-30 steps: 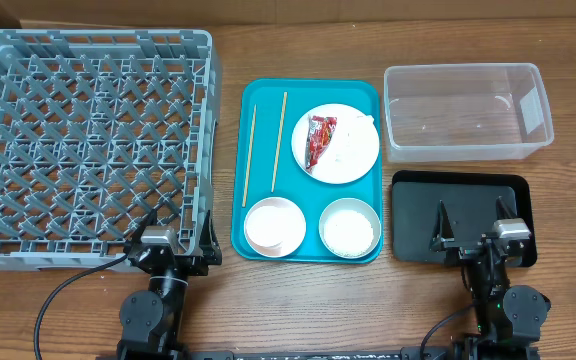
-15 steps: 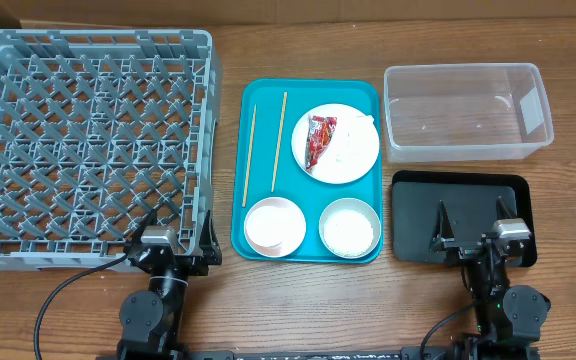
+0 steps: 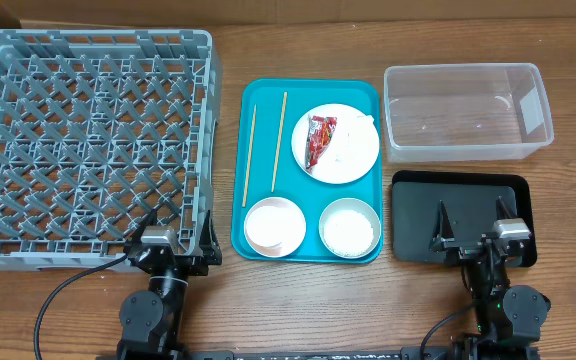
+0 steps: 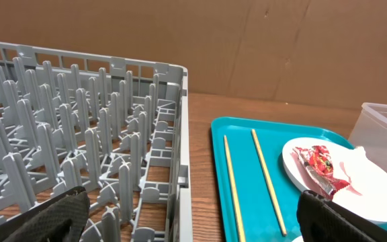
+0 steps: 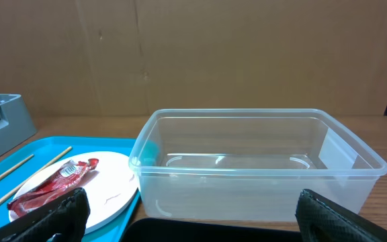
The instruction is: Sort waste into correct bins and load items into the dishwasher
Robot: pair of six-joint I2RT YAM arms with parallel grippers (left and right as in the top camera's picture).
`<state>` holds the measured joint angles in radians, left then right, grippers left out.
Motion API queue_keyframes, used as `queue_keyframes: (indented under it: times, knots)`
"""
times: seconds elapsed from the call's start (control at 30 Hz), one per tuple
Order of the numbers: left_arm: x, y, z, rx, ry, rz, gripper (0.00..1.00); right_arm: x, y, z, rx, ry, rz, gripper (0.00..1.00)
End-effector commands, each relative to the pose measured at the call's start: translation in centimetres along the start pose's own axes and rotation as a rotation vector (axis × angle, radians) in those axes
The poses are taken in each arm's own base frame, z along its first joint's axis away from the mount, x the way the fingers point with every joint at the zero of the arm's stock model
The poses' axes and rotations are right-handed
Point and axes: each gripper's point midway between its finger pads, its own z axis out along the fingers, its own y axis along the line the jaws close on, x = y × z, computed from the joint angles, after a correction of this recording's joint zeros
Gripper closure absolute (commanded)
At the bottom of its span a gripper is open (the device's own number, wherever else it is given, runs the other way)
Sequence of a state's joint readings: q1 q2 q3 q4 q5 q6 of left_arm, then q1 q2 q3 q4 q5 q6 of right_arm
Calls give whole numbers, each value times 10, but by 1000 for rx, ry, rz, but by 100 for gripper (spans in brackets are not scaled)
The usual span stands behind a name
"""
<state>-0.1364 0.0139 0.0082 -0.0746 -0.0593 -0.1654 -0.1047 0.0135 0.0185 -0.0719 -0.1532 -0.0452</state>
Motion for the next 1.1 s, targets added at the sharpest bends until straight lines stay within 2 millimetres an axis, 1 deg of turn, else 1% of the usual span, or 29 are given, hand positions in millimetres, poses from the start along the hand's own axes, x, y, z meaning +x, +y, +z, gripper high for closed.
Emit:
queue_keyframes:
  times: [0.0,0.2,0.33,0.37,0.43,0.5,0.57,0.6,0.67,0.77,0.8,0.87,0.9,0.97,1.07]
  knots:
    - [1,0,0,4,0,-15,0,1,0,0,-4,-6,-2,0]
    - [-4,1,0,-4,-18,-17,0,0,1,0,-4,-10,-2,0]
    - [-9,-6,0,38,-37,-56,0,-1,7,0,-42,-17,-4,0]
    - [-10,-9,0,55,-38,-72,0,-5,10,0,-58,-31,-2,0]
    - [-12,-18,-1,103,-43,-104,0,-11,21,-2,-126,-53,40,0]
    - [-22,-26,-3,151,-78,-108,0,-22,35,-5,-209,-86,106,0]
    - [-45,-32,-8,181,-146,-107,0,-33,42,-8,-255,-103,160,0]
    - [-56,-33,-10,186,-175,-108,0,-42,44,-11,-269,-113,188,0]
    - [-81,-31,-18,159,-225,-111,0,-60,49,-16,-291,-138,195,0]
    - [-109,-29,-26,125,-234,-115,0,-88,51,-25,-292,-152,191,0]
    - [-119,-31,-29,123,-217,-111,0,-102,52,-30,-291,-145,193,0]
    - [-131,-34,-31,121,-163,-109,0,-118,53,-33,-287,-123,200,0]
    - [-141,-38,-31,120,-97,-101,0,-132,53,-33,-281,-80,214,0]
    - [-151,-42,-27,110,-3,-86,0,-143,53,-30,-270,-9,237,0]
    - [-162,-49,-15,103,164,-76,0,-157,53,-20,-256,146,287,0]
